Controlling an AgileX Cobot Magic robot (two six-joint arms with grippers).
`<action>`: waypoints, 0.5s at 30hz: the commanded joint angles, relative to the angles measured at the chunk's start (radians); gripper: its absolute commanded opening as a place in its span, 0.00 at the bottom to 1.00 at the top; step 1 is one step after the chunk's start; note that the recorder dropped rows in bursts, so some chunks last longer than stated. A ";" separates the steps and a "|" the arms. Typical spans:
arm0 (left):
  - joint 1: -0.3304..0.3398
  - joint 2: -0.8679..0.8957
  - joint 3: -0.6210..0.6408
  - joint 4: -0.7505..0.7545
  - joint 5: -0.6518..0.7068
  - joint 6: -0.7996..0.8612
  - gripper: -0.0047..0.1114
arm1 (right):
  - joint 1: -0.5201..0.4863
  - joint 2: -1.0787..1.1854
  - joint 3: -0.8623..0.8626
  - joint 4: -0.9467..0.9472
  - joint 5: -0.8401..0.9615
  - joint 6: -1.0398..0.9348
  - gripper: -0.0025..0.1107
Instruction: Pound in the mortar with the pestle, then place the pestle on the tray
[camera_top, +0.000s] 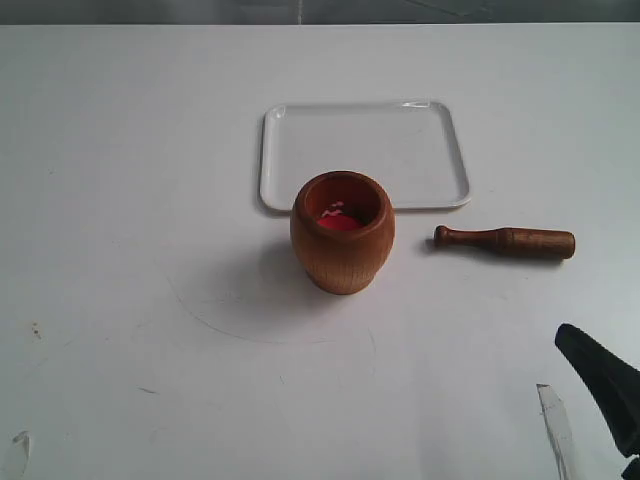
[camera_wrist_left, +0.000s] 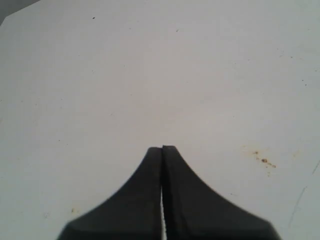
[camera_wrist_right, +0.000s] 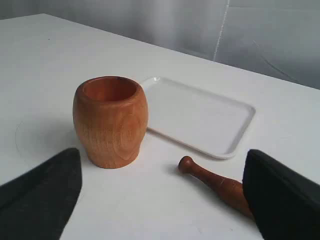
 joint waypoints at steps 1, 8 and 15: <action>-0.008 -0.001 0.001 -0.007 -0.003 -0.008 0.04 | 0.002 -0.005 0.004 -0.007 -0.002 -0.002 0.73; -0.008 -0.001 0.001 -0.007 -0.003 -0.008 0.04 | 0.002 -0.005 0.004 -0.204 -0.049 -0.029 0.73; -0.008 -0.001 0.001 -0.007 -0.003 -0.008 0.04 | 0.002 -0.005 0.004 0.031 -0.404 0.050 0.73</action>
